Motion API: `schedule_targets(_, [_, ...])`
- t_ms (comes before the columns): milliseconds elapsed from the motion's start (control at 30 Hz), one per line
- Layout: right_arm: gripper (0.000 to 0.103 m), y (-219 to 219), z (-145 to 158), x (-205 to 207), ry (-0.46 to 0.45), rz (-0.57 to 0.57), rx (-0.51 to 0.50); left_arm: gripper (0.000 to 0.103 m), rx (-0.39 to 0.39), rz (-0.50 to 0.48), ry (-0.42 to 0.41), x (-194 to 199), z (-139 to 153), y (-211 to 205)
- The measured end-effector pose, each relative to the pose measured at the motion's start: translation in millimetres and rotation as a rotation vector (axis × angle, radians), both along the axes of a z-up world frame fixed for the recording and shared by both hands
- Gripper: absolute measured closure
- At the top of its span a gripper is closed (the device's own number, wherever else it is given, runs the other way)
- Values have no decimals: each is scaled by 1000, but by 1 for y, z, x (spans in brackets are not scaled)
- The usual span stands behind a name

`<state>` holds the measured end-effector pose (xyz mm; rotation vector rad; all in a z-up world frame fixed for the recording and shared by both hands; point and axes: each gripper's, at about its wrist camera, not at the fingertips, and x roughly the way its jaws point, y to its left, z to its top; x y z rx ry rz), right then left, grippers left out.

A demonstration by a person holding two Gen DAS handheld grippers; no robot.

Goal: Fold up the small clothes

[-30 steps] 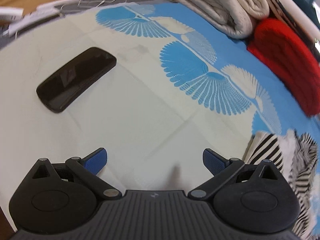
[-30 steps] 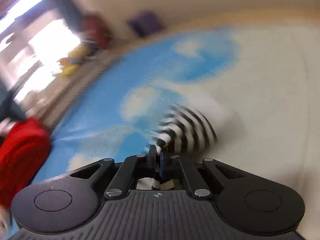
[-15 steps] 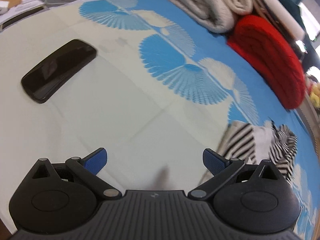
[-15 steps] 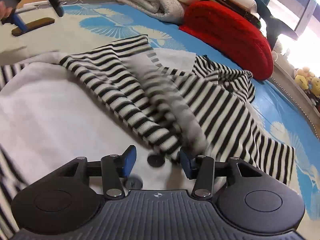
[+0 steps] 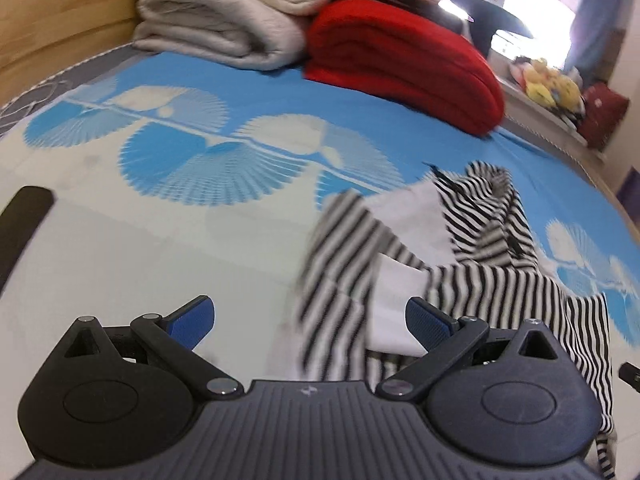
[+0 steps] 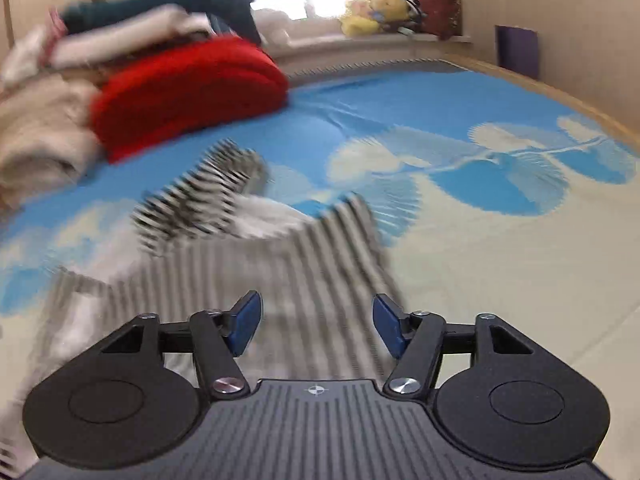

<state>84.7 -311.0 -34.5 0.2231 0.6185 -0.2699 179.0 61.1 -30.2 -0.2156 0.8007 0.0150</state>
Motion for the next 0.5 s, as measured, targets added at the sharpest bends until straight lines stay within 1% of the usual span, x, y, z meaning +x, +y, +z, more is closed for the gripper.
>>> schedule_targets(33, [55,-3,-6,2,17,11,-27,1,-12,-5,0,0,-3,-6])
schedule_targets(67, [60,-4,-10,5,26,36,-54,1,-32,-8,-1,2,-6,-12])
schedule_targets(133, [60,2,-15,12,24,108,-111,1,-55,-15,16,5,-15,-26])
schedule_targets(167, [60,6,-18,16,28,138,-131,1,-48,-17,36,7,-20,-31])
schedule_targets(200, [60,10,-23,20,41,159,-145,1,-19,-20,63,10,-28,-39])
schedule_targets(233, [61,13,-31,27,81,183,-156,1,42,-21,101,13,-37,-47])
schedule_targets(267, [62,17,-38,33,146,199,-164,1,144,-15,162,17,-50,-56])
schedule_targets(300, [62,20,-49,38,231,202,-174,1,226,-8,219,20,-62,-61])
schedule_targets(333, [61,22,-62,41,297,208,-185,0,262,-7,251,21,-70,-61])
schedule_targets(367, [58,23,-63,36,258,218,-206,0,227,2,232,19,-70,-56])
schedule_targets(400, [58,25,-60,36,268,231,-229,0,194,30,250,19,-68,-50])
schedule_targets(433, [58,23,-55,36,270,225,-218,1,151,48,266,19,-64,-43])
schedule_targets(500, [54,16,-43,25,202,217,-131,1,61,60,234,14,-54,-28])
